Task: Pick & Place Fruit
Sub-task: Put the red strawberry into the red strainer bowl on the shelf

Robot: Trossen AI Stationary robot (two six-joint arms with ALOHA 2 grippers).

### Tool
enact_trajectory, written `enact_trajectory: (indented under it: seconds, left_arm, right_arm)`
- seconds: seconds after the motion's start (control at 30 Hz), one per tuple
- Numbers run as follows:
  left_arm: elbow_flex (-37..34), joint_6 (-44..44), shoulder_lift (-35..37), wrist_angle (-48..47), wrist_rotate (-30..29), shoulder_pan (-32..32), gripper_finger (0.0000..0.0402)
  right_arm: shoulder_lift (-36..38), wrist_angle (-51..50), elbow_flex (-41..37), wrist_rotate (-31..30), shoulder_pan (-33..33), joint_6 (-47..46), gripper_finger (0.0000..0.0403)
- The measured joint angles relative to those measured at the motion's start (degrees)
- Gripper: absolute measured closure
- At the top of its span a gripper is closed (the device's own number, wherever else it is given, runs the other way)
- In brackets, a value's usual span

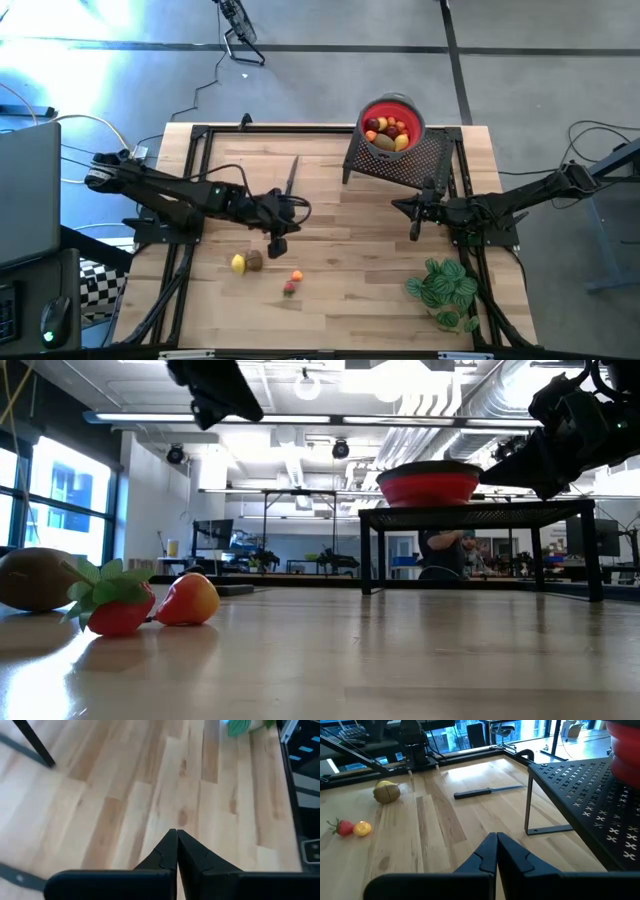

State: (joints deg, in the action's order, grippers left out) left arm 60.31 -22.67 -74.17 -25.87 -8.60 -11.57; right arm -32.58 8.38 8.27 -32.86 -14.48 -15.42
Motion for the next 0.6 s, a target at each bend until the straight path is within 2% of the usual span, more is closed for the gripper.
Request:
enact_trajectory:
  seconds: [0.13, 0.6]
  left_arm:
    - [0.0, -4.33, 0.0, -0.81, -0.34, -2.2, 0.0401]
    - [0.0, -13.94, -0.02, 0.34, -7.15, -8.68, 0.0401]
  right_arm:
    - [0.0, 0.0, 0.0, 0.0, 0.02, 0.02, 0.04]
    - [0.02, 0.0, 0.0, 0.0, 0.02, 0.02, 0.04]
